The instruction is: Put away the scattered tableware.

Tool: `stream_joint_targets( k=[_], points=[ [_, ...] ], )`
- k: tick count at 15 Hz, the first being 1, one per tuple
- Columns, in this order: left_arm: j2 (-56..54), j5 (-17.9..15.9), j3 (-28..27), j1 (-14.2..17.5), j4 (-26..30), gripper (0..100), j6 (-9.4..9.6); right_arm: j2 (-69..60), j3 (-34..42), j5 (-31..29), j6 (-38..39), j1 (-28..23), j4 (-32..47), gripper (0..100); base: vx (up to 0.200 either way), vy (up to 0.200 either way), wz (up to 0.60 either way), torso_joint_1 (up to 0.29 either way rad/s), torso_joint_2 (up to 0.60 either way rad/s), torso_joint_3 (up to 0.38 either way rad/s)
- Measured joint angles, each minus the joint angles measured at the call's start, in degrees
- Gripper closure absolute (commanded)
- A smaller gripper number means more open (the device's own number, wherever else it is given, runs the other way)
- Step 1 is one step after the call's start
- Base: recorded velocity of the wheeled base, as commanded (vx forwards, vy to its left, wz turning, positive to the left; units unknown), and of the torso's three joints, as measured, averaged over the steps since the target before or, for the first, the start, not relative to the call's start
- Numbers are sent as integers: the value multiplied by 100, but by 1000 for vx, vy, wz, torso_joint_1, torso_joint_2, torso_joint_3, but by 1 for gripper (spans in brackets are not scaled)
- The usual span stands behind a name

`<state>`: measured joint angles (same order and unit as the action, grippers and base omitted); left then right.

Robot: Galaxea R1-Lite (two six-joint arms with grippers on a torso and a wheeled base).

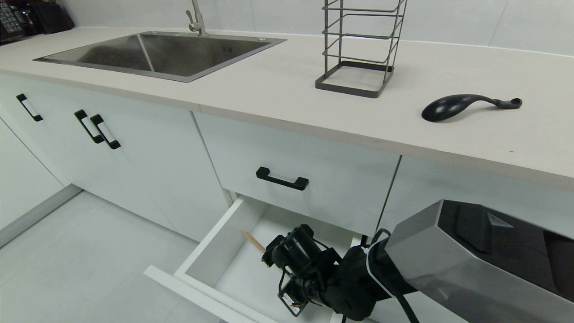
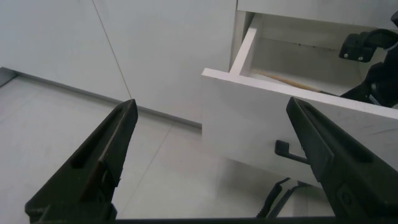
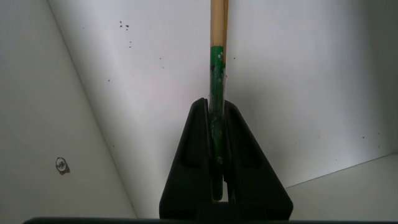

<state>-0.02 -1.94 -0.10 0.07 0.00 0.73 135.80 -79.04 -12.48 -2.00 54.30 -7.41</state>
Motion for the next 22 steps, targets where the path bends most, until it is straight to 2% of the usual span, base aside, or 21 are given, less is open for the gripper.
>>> stream_joint_targets(
  k=[1,2,8,15,18,22],
  points=[
    [0,0,0,0,0,0,-2,9,-34,1,0,0,6,100,0,0,0,0,0,0],
    [0,2,0,0,0,0,-2,17,-76,4,-10,-2,28,0,0,0,0,0,0,0],
    [0,2,0,0,0,0,0,-124,-72,11,-218,0,117,0,0,0,0,0,0,0],
    [0,2,0,-2,0,0,-2,-1276,230,9,-243,262,110,0,0,0,0,0,0,0],
    [0,0,0,0,0,0,-2,-1919,713,12,-224,499,-20,0,0,0,0,0,0,0],
    [0,0,0,-2,0,0,2,-2715,1863,17,-227,661,-739,0,0,0,0,0,0,0]
  ],
)
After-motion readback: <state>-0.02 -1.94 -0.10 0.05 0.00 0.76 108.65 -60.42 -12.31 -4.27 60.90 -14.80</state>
